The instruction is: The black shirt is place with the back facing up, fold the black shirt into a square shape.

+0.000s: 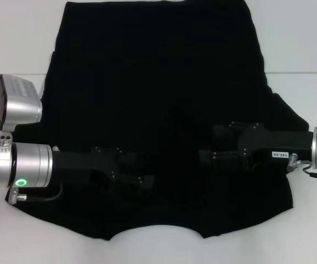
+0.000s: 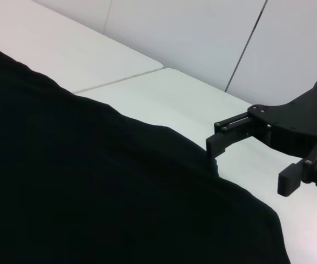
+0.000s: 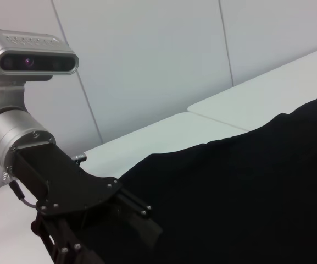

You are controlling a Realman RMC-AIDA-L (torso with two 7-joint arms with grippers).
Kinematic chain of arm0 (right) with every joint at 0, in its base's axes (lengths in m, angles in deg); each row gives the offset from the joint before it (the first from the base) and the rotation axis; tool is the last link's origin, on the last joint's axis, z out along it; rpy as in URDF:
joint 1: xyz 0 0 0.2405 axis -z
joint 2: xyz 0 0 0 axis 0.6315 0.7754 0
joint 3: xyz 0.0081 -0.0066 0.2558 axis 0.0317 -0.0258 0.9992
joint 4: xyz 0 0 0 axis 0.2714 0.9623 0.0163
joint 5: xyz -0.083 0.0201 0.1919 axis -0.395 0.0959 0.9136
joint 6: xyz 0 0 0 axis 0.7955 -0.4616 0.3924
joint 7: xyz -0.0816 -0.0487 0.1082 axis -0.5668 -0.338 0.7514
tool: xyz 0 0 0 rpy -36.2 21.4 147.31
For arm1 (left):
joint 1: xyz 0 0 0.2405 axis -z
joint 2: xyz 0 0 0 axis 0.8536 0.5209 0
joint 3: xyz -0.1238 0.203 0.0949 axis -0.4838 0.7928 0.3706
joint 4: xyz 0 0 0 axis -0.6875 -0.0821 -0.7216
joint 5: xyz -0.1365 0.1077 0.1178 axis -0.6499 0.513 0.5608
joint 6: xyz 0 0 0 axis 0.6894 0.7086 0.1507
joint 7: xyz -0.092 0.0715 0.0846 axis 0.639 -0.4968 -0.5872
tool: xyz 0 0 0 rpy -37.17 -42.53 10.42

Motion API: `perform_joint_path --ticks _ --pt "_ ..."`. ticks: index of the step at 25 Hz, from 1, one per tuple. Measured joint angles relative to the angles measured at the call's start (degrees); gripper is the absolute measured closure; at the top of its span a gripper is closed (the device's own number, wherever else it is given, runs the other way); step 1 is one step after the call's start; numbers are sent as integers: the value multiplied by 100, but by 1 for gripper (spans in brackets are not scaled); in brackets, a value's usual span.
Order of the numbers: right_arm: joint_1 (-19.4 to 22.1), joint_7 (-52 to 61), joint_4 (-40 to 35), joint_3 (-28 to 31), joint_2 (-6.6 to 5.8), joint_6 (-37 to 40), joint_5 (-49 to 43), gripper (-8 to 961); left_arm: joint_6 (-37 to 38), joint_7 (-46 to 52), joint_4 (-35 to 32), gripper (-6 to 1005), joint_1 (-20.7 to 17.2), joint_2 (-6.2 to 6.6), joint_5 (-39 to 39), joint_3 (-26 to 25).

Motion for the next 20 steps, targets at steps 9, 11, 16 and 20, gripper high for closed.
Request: perform_joint_path --ticks 9,11,16,20 --pt "59 0 2 129 13 -18 0 25 -6 0 -2 140 23 -1 -9 -67" --pt "65 0 16 131 13 -18 0 25 -8 0 -2 140 29 -1 -9 -67" --pt "77 0 44 131 13 -12 -1 25 -12 0 0 140 35 -1 -9 -67" --pt "80 0 47 129 21 -8 0 26 -12 0 0 140 33 5 -9 -67"
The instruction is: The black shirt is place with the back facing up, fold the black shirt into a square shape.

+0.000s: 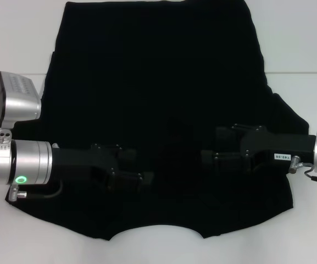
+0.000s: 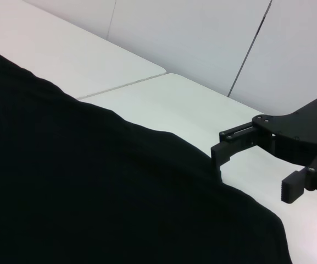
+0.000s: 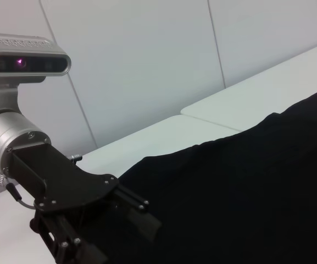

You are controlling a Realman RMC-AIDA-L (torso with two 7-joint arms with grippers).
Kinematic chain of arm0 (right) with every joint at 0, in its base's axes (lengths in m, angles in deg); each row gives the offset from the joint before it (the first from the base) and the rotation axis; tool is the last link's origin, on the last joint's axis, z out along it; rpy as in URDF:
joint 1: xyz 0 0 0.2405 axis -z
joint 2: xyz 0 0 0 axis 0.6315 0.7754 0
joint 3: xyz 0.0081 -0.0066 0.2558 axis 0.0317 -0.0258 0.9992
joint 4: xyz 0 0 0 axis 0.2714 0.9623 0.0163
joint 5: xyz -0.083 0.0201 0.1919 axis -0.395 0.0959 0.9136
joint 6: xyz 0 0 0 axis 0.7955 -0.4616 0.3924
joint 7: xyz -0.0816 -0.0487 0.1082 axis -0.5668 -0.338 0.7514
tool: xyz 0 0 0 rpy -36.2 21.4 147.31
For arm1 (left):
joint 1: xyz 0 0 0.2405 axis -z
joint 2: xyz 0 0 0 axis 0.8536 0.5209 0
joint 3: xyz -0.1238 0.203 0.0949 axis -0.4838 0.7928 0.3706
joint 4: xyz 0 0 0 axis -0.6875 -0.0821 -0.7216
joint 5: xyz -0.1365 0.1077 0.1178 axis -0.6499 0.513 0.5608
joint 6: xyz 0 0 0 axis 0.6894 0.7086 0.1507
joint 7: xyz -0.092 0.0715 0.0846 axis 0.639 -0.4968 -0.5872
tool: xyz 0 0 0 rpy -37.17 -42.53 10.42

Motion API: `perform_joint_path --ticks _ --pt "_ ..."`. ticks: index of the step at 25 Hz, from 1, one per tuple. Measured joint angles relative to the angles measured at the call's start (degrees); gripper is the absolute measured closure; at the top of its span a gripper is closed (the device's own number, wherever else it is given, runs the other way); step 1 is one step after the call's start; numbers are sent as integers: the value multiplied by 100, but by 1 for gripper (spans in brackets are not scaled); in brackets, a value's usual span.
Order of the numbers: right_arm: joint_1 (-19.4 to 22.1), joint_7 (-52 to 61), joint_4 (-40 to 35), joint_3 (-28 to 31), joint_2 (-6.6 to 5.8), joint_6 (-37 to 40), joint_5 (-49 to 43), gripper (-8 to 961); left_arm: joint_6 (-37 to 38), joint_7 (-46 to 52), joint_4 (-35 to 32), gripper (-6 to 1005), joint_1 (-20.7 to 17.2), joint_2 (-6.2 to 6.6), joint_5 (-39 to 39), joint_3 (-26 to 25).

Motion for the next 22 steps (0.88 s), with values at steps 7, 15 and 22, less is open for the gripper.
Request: perform_joint_path --ticks 7,15,22 --pt "0 0 -29 -3 34 -5 0 26 -8 0 0 141 -30 -7 0 0" --pt "-1 0 -29 -2 36 -9 0 26 -9 0 0 141 -50 -5 0 -8" --pt "23 0 -18 -2 37 -8 0 25 -33 0 5 140 -56 -8 1 -9"
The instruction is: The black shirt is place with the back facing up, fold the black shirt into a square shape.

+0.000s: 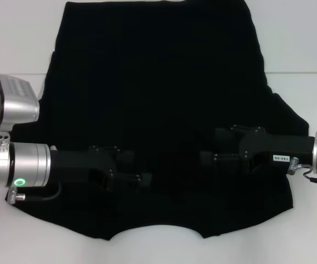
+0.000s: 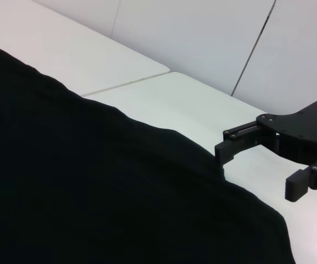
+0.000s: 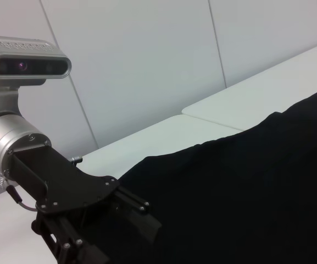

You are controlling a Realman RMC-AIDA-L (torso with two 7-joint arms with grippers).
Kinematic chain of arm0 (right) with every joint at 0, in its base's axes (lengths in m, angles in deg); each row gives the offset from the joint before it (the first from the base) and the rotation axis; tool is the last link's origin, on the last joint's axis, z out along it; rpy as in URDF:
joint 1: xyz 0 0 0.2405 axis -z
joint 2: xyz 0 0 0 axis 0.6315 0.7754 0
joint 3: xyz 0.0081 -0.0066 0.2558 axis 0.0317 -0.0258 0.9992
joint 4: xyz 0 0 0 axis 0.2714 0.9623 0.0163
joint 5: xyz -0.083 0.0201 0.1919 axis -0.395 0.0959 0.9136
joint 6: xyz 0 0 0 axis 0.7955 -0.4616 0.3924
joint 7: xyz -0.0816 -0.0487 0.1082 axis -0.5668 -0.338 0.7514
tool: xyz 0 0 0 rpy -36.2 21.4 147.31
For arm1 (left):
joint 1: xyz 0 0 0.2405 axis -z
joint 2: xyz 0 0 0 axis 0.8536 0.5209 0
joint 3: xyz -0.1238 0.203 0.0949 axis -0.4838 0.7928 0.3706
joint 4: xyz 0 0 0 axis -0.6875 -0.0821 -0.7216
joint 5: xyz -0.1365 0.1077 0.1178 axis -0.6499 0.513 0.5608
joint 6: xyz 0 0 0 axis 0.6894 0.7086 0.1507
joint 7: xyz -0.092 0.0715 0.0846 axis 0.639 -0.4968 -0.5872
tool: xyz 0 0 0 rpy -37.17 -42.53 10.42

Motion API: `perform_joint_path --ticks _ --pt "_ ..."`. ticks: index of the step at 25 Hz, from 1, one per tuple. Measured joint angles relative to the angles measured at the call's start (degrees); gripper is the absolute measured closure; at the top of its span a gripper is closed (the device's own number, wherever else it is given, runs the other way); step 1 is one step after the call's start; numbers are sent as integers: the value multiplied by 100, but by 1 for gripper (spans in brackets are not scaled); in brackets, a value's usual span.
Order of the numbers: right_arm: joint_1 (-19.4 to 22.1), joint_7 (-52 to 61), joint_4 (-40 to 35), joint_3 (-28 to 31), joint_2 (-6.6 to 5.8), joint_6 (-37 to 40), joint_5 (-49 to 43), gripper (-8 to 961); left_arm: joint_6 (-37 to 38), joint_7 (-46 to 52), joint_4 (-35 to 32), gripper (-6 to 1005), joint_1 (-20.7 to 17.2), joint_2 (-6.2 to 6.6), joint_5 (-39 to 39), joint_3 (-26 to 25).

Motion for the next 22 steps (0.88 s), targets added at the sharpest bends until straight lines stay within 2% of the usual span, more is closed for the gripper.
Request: perform_joint_path --ticks 15,17,22 --pt "20 0 -20 4 8 -1 -7 25 -32 53 -19 140 -19 -2 3 -23" --pt "9 0 -20 4 8 -16 -6 25 -174 239 -80 140 -45 5 4 -174" --pt "-36 0 -20 41 34 -58 9 26 -813 1017 -254 140 -76 53 26 -945"
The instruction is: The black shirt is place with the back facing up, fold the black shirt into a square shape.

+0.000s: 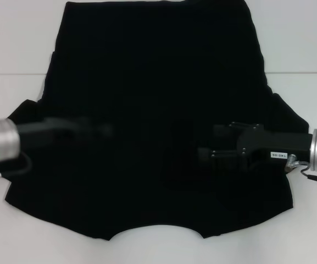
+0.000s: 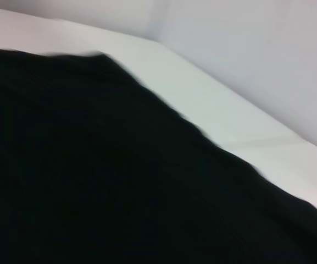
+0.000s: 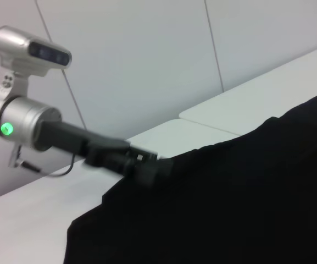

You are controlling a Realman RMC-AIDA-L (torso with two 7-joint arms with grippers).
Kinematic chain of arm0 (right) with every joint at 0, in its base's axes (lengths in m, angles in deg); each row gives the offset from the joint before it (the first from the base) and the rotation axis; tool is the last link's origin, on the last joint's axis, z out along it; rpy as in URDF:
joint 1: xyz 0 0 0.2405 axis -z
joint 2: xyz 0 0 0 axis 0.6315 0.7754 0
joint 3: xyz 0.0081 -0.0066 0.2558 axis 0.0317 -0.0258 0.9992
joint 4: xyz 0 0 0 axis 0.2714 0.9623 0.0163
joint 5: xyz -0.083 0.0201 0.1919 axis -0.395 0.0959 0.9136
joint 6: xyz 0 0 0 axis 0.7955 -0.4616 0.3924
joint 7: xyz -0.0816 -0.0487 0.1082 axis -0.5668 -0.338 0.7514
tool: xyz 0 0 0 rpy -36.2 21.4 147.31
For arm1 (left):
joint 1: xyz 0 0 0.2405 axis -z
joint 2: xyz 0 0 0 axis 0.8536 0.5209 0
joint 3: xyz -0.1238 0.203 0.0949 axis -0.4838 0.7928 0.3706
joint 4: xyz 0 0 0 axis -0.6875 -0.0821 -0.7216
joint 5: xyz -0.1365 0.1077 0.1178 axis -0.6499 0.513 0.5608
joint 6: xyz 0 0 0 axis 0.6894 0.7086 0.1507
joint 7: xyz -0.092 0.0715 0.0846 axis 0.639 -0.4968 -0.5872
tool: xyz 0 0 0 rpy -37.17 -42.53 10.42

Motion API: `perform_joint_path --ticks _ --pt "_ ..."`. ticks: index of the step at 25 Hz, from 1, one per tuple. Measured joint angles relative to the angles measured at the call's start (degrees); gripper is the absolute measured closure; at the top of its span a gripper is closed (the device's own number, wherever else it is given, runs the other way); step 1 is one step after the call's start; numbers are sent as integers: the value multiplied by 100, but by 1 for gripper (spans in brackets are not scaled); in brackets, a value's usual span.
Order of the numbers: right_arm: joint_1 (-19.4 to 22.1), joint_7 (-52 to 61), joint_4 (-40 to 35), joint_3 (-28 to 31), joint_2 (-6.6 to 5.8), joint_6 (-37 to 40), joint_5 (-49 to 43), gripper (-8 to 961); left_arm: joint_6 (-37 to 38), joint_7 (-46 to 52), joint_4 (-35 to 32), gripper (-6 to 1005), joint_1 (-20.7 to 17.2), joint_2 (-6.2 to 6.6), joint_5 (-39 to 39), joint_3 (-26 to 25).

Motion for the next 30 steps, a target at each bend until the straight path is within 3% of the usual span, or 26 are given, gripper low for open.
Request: perform_joint_path --ticks 6,10,18,30 --pt "-49 -6 -4 12 78 -48 78 26 -1120 1156 -397 141 -169 139 289 -221" --pt "-55 -46 10 12 145 -187 209 26 -1468 1890 -818 141 -305 153 860 -231" --pt "-64 -61 58 13 198 -317 352 28 -1363 2868 -1342 141 -382 139 1966 -223" --pt "-15 -62 63 9 203 -320 429 30 -1295 3387 -1329 142 -323 140 2487 -189"
